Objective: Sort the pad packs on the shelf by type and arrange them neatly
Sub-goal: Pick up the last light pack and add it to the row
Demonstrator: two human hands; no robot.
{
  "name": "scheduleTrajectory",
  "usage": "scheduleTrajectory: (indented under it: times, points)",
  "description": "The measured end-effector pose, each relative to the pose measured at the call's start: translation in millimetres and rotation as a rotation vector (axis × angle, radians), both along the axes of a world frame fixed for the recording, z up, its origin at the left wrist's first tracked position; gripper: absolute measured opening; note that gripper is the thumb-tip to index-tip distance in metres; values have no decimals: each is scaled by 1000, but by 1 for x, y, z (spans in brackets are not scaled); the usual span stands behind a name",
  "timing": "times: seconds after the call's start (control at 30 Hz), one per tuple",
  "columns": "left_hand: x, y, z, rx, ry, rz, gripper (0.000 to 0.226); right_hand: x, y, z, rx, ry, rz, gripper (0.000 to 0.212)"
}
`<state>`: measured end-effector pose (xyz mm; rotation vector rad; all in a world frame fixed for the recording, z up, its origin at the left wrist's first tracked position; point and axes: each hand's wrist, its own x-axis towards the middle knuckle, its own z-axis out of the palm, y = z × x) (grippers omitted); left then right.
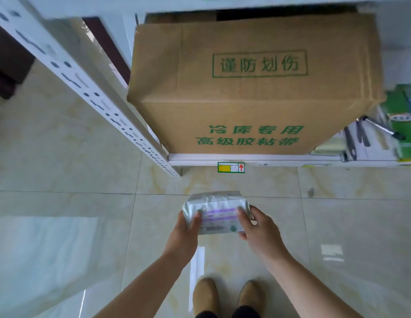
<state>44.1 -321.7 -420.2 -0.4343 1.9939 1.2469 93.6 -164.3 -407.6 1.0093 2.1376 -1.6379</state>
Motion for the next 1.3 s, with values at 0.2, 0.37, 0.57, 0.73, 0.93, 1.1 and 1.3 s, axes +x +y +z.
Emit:
scheduleTrajectory:
  times: [0.2, 0.37, 0.57, 0.73, 0.93, 1.1, 1.3]
  points:
    - [-16, 7, 102, 15, 100, -13, 24, -8, 3, 97, 24, 82, -46, 18]
    - [-19, 13, 181, 24, 168, -34, 37, -4, 1, 175, -27, 113, -122, 22]
    - [-6, 23, 284, 36, 246, -107, 40, 8, 2, 269, -16, 165, -202, 17]
    - [-11, 26, 349, 7, 308, -162, 42, 11, 4, 333, -16, 207, -245, 18]
    - [-17, 30, 407, 26, 396, -245, 42, 12, 12, 387, 17, 268, -240, 36]
    - [-30, 35, 432, 29, 442, -293, 47, 9, 16, 415, 99, 278, -179, 36]
    - [-43, 51, 452, 26, 464, -322, 47, -1, 31, 432, 84, 333, -176, 30]
